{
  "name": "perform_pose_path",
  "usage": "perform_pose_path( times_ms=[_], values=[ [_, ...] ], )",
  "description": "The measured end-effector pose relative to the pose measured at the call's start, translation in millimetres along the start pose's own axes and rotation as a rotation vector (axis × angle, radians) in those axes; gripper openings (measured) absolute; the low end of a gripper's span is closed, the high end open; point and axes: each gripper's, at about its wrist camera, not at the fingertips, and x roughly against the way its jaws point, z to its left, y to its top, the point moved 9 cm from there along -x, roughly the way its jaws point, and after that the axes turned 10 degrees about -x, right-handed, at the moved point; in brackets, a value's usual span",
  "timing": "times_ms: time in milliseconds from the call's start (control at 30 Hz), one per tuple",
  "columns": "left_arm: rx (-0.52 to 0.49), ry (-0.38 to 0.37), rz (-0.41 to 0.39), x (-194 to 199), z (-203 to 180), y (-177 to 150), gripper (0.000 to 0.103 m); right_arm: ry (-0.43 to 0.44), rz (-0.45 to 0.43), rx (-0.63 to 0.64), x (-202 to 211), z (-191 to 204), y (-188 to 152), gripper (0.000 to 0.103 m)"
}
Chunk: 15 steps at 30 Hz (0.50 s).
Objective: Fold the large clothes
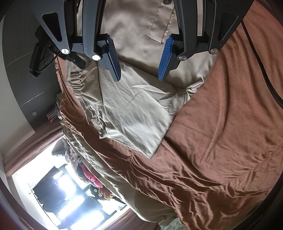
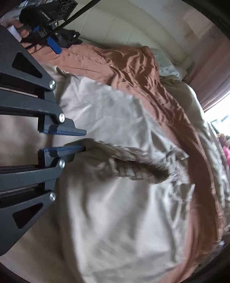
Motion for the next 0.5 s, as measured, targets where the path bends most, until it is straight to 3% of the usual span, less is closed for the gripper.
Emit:
perform_pose_path(
  times_ms=[67,133,300,400,500],
  values=[
    [-0.014,0.004,0.003,-0.3,-3.6,-1.8,0.046,0.013,-0.005,-0.027,4.7,-4.7,9.1,0.041],
    [-0.031,0.011,0.010,-1.8,-8.2,-3.9,0.046,0.035,-0.034,-0.059,24.9,-14.0,12.9,0.061],
    [-0.093,0.019,0.029,-11.2,-31.2,-10.4,0.046,0.075,-0.087,-0.177,61.8,-51.3,13.0,0.064],
    [-0.141,0.013,0.047,-19.0,-49.6,-15.4,0.046,0.048,-0.141,-0.280,86.7,-91.2,7.6,0.064],
    [-0.214,0.031,0.060,-30.0,-71.8,-18.9,0.059,0.051,-0.181,-0.405,107.7,-130.8,3.6,0.064]
  ],
)
